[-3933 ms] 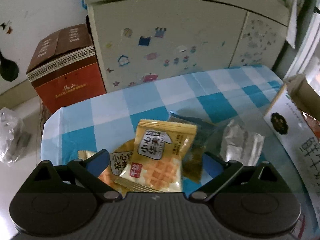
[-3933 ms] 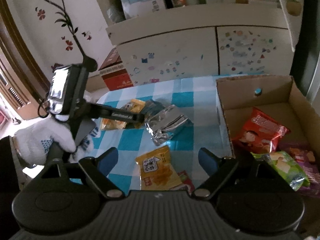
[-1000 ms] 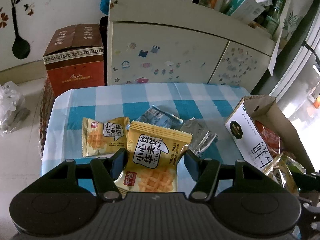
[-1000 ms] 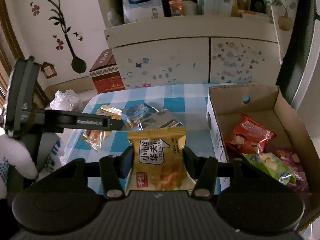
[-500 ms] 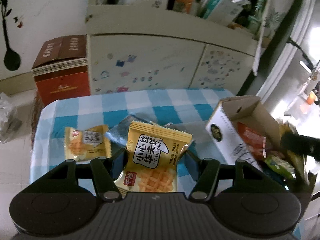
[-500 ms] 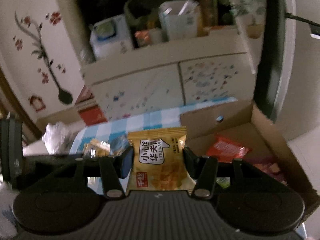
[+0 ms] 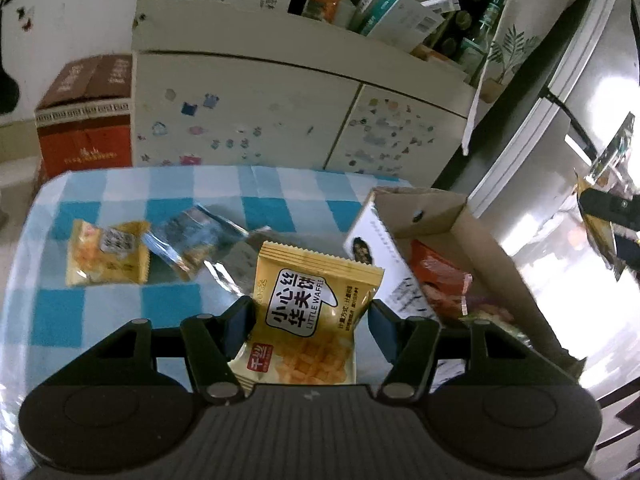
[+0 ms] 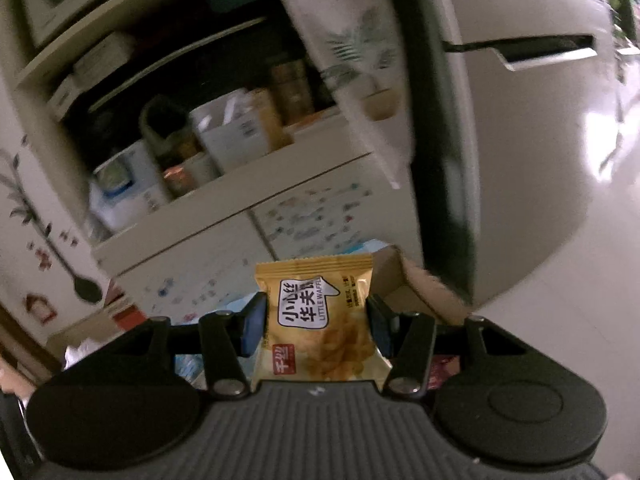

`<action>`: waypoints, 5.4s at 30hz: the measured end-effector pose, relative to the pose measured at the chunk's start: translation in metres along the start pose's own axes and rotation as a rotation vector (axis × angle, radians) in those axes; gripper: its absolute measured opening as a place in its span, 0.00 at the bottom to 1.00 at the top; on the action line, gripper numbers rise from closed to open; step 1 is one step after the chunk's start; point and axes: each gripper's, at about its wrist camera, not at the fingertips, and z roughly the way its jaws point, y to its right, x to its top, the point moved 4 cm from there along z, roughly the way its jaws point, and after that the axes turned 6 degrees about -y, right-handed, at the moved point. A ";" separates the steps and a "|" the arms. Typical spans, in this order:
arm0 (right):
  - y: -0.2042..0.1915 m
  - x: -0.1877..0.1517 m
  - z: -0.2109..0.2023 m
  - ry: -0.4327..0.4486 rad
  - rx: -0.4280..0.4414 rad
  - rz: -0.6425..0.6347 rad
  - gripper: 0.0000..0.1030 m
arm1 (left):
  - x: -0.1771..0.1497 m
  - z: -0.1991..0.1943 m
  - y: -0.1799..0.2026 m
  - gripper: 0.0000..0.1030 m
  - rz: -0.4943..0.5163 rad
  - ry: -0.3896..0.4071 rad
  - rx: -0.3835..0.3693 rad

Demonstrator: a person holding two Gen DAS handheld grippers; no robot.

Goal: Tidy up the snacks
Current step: 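Lower both waffle bags into the cardboard box and open both tools, then withdraw both tools from the box back over the table, then grasp the white-red Amer bag with the right tool while the left tool grasps a waffle bag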

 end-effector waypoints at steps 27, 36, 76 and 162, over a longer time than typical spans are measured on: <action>0.044 0.011 0.003 0.000 -0.067 0.231 0.56 | 0.036 0.056 0.128 0.75 0.020 -0.006 -0.121; 0.045 0.012 0.002 0.021 -0.057 0.250 0.74 | 0.040 0.045 0.130 0.96 0.047 0.002 -0.114; -0.073 -0.049 0.050 -0.158 0.140 -0.225 0.79 | 0.052 -0.013 -0.103 0.98 -0.157 0.017 0.258; -0.108 -0.186 0.130 -0.566 -0.048 -0.557 0.90 | 0.021 0.073 -0.134 1.00 0.053 -0.227 0.317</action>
